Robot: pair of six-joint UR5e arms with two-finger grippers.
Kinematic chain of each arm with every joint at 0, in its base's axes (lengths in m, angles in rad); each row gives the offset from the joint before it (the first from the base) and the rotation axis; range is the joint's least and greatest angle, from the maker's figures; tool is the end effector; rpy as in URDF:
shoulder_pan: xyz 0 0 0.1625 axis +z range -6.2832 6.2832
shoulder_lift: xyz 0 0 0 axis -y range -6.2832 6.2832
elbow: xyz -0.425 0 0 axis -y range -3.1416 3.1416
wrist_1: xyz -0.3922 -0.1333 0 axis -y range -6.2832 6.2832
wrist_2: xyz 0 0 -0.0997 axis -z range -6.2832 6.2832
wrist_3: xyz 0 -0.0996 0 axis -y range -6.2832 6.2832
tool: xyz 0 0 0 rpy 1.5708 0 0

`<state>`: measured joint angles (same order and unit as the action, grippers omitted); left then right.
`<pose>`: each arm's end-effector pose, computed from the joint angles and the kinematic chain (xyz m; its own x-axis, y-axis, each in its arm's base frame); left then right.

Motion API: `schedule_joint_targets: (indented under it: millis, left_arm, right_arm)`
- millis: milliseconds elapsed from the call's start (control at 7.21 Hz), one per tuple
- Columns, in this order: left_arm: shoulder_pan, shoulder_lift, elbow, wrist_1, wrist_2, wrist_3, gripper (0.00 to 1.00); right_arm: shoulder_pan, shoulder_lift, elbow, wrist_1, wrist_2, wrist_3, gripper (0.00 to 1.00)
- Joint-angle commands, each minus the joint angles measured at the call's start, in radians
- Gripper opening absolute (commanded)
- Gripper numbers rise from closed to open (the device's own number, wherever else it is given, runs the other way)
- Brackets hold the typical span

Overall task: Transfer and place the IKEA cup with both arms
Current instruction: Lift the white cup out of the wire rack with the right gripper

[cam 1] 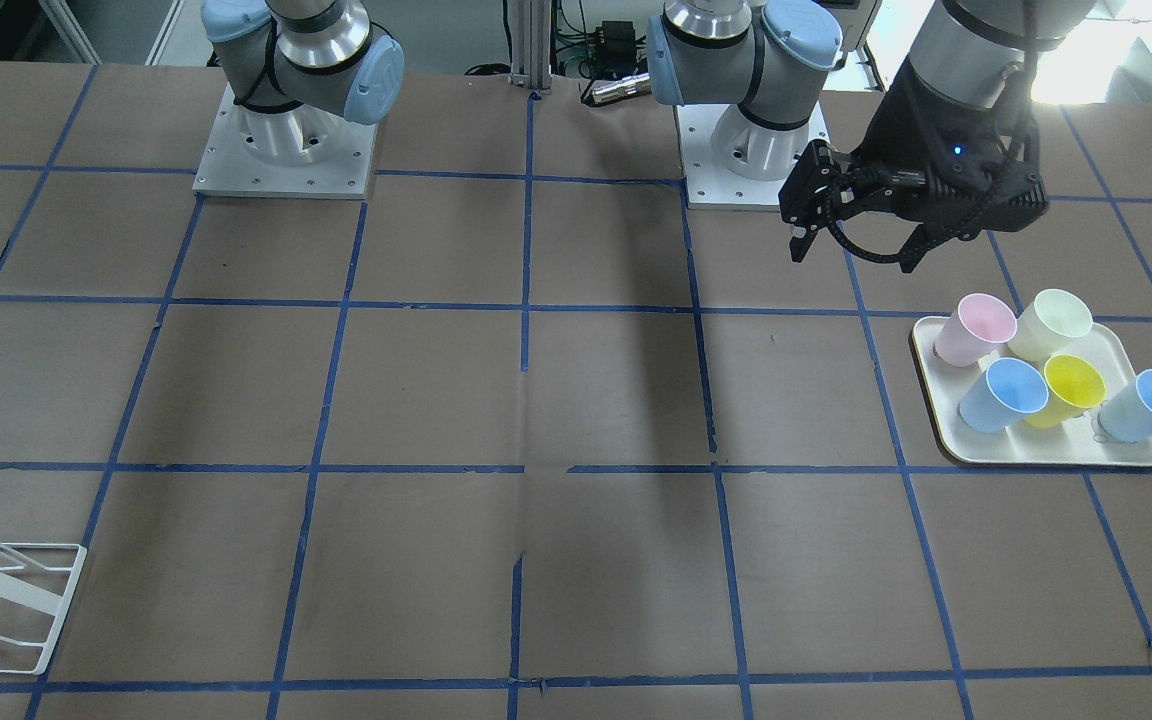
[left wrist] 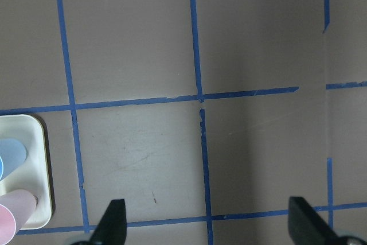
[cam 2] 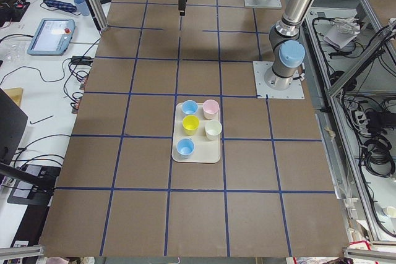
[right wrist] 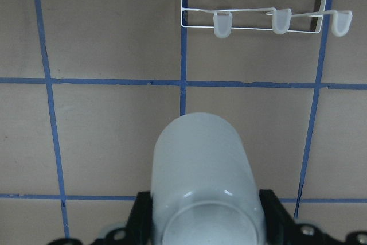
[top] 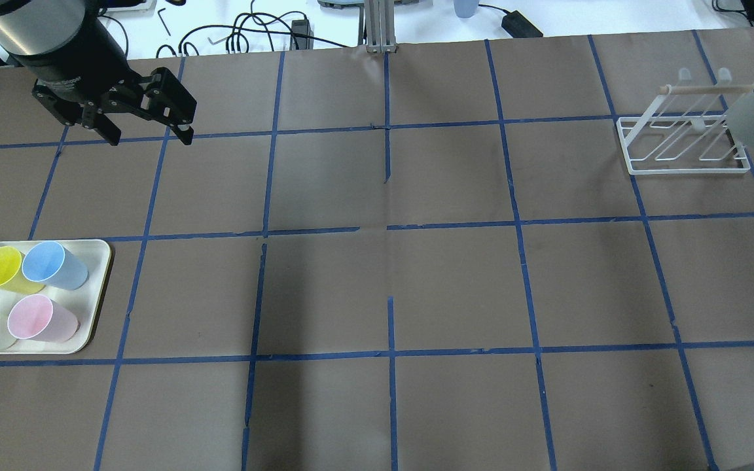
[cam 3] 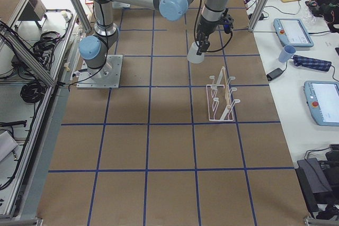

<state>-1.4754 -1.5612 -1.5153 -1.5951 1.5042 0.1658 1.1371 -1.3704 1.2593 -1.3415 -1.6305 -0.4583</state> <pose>-0.0925 -0.5021 0.5178 -0.9956 0.0731 0.0588 0.0701 0.9962 -0.0512 -0.1205 -0.5632 0.5120 -0.9996 -0.0282 0.0010 -0.0278 0.9909 0.1320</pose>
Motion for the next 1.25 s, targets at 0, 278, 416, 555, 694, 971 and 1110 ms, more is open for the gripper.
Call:
schedule_joint_targets:
  millis: [0,278,416,555,694,971,1110]
  left_arm:
    - [0.110,0.030,-0.038,-0.028,-0.233,0.057,1.00]
    - [0.171,0.064,-0.103,-0.028,-0.404,0.058,1.00]
    - [0.181,0.073,-0.133,-0.026,-0.480,0.058,1.00]
    - [0.193,0.084,-0.155,-0.023,-0.501,0.058,1.00]
    - [0.201,0.087,-0.161,-0.023,-0.533,0.058,1.00]
    - [0.208,0.092,-0.199,-0.019,-0.655,0.057,1.00]
    - [0.208,0.098,-0.219,-0.017,-0.714,0.038,1.00]
  right_arm:
    - [0.004,-0.117,0.137,-0.007,-0.008,0.013,0.41]
    - [0.024,-0.171,0.235,-0.028,0.003,0.059,0.42]
    - [0.086,-0.168,0.233,-0.037,0.009,0.110,0.42]
    - [0.158,-0.165,0.232,-0.068,0.012,0.153,0.42]
    - [0.211,-0.165,0.236,-0.067,0.015,0.215,0.42]
    - [0.256,-0.176,0.241,-0.054,0.234,0.251,0.42]
    - [0.256,-0.174,0.244,-0.047,0.307,0.250,0.42]
